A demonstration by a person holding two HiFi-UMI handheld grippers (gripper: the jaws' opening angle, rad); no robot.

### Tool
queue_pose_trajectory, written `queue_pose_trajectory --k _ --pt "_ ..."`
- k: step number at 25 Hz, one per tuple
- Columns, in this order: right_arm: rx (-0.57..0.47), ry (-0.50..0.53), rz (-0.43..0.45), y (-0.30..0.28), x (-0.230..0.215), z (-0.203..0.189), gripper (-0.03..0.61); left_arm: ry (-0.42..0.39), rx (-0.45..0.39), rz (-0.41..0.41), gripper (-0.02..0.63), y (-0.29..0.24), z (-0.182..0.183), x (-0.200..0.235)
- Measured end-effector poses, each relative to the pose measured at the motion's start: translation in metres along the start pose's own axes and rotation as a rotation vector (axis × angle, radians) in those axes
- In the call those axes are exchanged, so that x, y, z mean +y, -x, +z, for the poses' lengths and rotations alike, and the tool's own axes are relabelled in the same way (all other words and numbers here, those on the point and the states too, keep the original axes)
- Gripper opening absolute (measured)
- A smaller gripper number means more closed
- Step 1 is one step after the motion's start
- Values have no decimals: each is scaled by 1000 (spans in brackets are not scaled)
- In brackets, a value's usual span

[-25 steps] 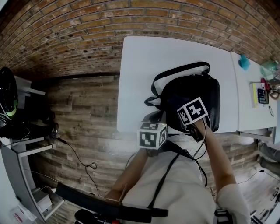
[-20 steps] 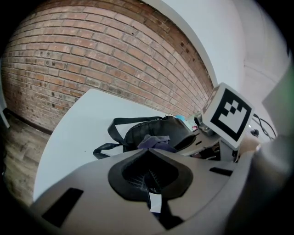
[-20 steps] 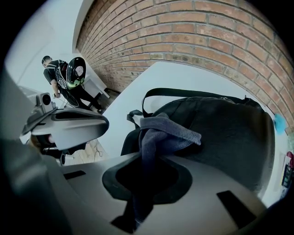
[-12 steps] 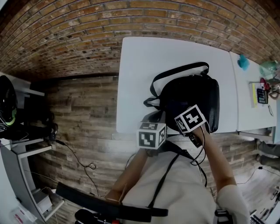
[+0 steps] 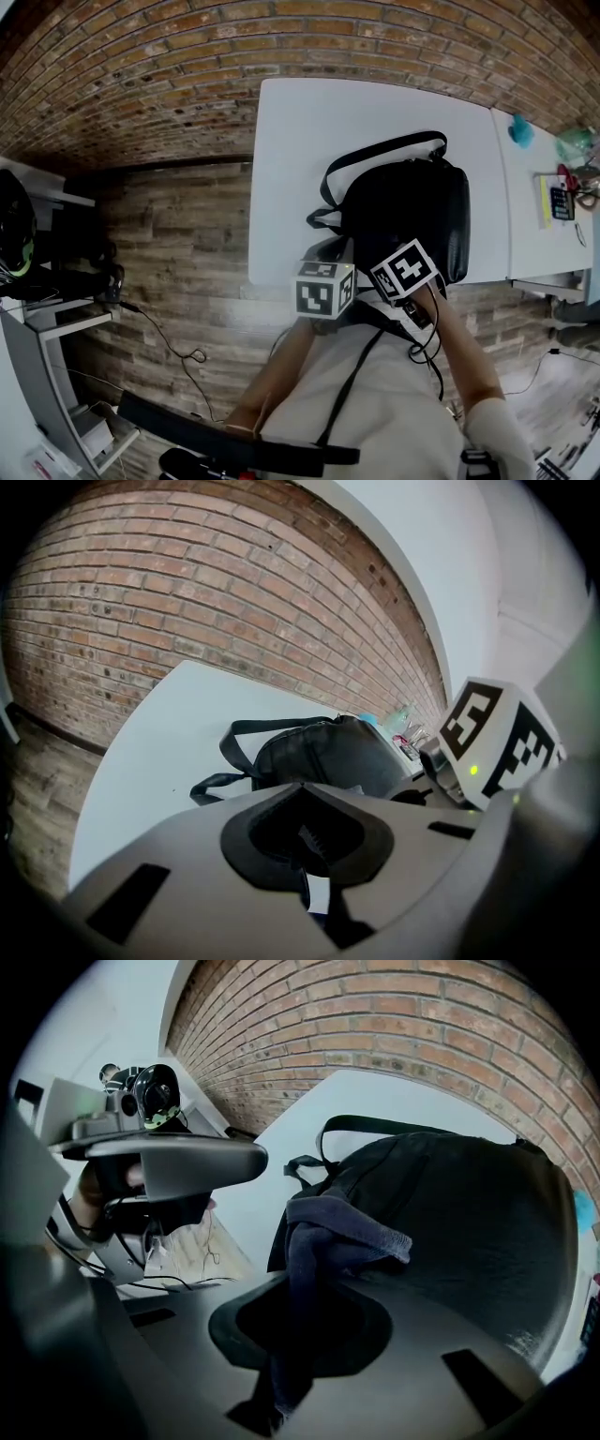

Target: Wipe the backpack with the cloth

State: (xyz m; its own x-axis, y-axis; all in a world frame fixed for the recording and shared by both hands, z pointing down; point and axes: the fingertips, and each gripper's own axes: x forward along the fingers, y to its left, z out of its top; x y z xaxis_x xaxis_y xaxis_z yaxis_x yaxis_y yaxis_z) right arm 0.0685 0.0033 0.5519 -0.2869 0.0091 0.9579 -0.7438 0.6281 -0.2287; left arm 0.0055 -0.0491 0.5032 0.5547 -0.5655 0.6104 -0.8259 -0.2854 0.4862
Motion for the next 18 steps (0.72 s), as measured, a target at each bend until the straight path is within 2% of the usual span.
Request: queue_pose_trajectory --k 10,14,18 --pt "49 12 44 -10 11 -18 38 -12 2 -4 3 -1 2 -4" --pt "18 -22 73 -1 9 -14 38 -1 -3 -14 3 2 7 -7" --pt "-57 -64 92 23 0 -6 38 1 -25 -34 3 6 20 -13"
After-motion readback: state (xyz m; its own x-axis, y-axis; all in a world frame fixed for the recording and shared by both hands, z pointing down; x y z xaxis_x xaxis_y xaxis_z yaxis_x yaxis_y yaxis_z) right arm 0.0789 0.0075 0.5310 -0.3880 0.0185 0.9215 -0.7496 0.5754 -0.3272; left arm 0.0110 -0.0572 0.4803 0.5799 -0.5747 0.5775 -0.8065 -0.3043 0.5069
